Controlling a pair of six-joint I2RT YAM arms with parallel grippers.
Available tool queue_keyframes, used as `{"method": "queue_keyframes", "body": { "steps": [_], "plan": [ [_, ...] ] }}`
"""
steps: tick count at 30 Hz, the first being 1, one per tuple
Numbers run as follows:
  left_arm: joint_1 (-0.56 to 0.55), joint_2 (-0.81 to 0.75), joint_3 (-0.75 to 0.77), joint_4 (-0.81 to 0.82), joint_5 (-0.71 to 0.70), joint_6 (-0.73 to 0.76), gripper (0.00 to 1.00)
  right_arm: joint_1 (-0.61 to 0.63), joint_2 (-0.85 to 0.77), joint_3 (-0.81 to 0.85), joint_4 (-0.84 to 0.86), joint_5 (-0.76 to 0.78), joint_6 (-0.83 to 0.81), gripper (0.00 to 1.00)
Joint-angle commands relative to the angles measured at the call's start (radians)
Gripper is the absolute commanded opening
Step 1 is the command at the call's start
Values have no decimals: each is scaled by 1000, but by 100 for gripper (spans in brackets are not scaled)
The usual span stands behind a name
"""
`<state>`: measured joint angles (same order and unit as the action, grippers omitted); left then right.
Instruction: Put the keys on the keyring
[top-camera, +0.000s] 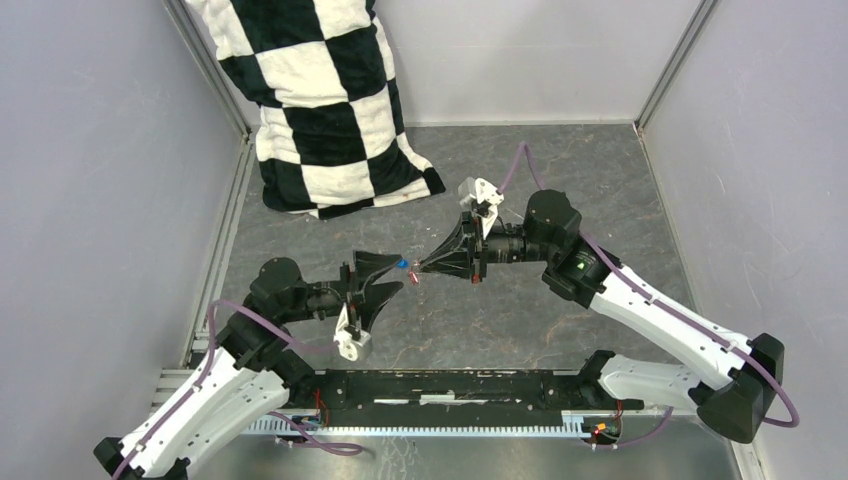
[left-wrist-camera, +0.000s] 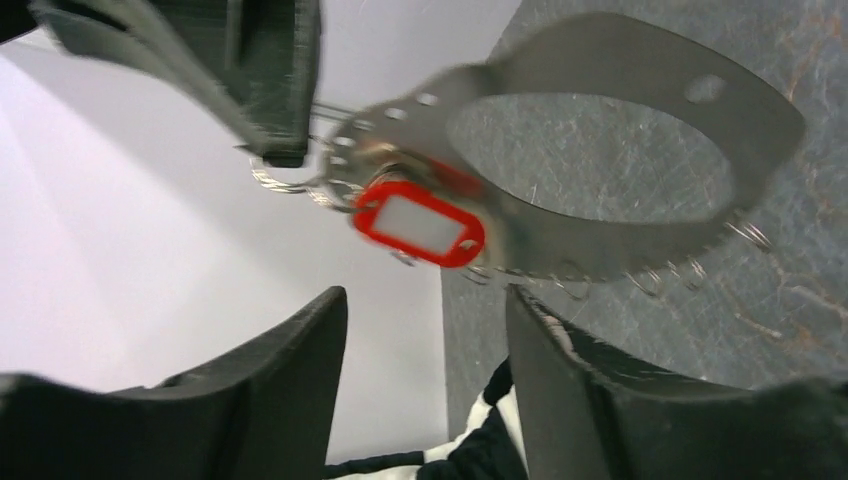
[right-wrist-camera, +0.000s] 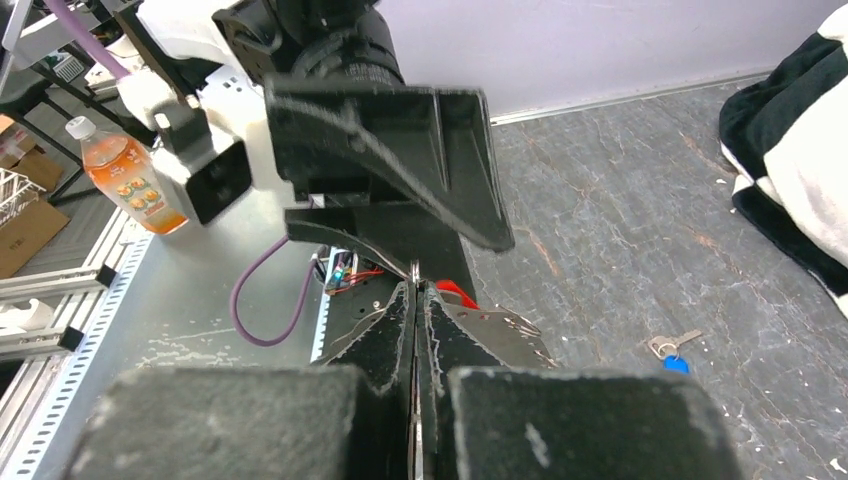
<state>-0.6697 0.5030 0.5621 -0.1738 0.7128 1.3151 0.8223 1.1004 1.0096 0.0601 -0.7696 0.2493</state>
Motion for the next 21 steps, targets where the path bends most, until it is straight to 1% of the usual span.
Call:
{"method": "queue_keyframes", "body": {
  "steps": [1,2,3,4,6,8,9,11,14,16,18,21],
  "plan": [
    [1,11,154,-85,39,-245,74,-4,-43,-24,166,7,20,0],
    [1,19,176,-103,53,-293,79,-3,-51,-37,186,9,16,0],
    [1,31,215,-119,82,-371,88,-3,-64,-58,215,14,14,0],
    [1,45,241,-119,100,-468,93,-3,-73,-77,246,19,8,0],
    [1,80,278,-105,144,-643,98,-3,-91,-118,309,25,12,0],
    [1,123,308,-80,183,-794,97,-4,-102,-153,380,20,16,0],
    [1,148,324,-78,201,-866,95,-4,-110,-176,433,22,33,0],
    [2,196,353,-85,227,-930,87,-4,-120,-212,523,25,53,0],
    [2,255,387,-59,247,-1043,65,-3,-140,-272,659,43,98,0],
    [2,281,401,-38,252,-1092,52,-4,-152,-317,744,67,125,0],
    [1,290,406,-30,241,-1119,49,-3,-160,-350,813,90,148,0],
    [2,286,406,-14,234,-1140,49,-4,-162,-372,839,105,157,0]
  ]
}}
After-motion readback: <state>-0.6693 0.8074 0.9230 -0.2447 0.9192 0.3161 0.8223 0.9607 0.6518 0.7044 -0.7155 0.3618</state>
